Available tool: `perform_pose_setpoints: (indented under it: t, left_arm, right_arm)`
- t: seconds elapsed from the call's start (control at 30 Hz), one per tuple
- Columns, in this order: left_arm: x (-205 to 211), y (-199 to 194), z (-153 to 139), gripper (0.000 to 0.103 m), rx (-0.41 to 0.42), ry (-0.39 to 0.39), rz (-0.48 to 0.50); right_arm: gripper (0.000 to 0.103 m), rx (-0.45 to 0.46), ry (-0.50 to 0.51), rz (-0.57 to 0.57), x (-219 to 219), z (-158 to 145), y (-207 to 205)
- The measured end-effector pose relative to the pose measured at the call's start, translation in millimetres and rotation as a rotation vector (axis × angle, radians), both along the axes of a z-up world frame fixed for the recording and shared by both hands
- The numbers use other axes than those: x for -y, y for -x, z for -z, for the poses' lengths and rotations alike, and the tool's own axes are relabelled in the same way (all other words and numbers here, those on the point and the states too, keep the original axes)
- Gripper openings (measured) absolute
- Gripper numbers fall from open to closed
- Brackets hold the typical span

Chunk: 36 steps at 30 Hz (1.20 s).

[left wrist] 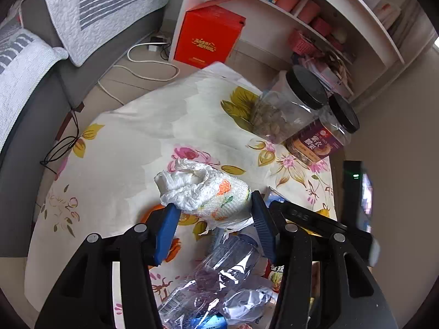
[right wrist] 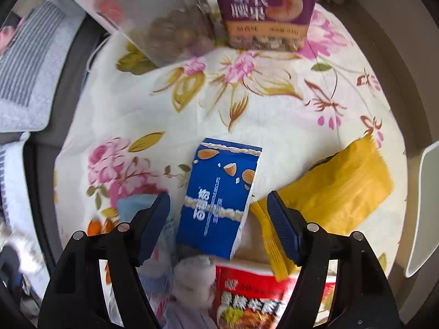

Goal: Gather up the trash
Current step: 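Grasp the blue biscuit box with the right tool while the left tool grasps the white tissue, then carry the blue box and tissue over the white wastebasket with both tools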

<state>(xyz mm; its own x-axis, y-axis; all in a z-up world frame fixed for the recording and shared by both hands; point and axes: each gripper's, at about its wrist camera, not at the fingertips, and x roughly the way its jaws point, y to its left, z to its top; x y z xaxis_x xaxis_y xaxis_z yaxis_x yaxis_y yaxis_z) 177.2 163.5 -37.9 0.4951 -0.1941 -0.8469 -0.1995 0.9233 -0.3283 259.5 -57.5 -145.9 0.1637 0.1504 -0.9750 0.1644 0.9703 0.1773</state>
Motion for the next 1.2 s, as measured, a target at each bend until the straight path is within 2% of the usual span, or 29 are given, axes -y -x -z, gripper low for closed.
perform_pose_setpoints:
  t: [0.13, 0.23, 0.33, 0.4, 0.87, 1.2]
  left_arm:
    - [-5.8, 2.4, 0.5, 0.052, -0.001, 0.011, -0.007]
    - [-7.7, 3.8, -0.1, 0.052, 0.003, 0.014, -0.009]
    - [-9.5, 5.4, -0.7, 0.052, 0.007, 0.003, -0.01]
    - [-10.4, 6.8, -0.8, 0.052, 0.01, -0.011, -0.013]
    - [6.5, 14.0, -8.9, 0.052, 0.047, -0.043, 0.007]
    - [50.6, 21.3, -3.5, 0.052, 0.04, -0.099, 0.076]
  right_arm:
    - [0.07, -0.037, 0.017, 0.019, -9.7, 17.2, -2.6]
    - [0.066, -0.068, 0.014, 0.017, -15.8, 29.6, -1.0]
    - [0.055, -0.035, 0.064, 0.012, -19.7, 27.1, 2.3]
    - [0.054, -0.015, 0.056, 0.005, -19.8, 21.9, 4.2]
    - [0.054, 0.249, 0.099, -0.053, -2.8, -68.5, 36.6]
    - [0.054, 0.375, 0.144, -0.055, 33.9, -97.4, 68.8]
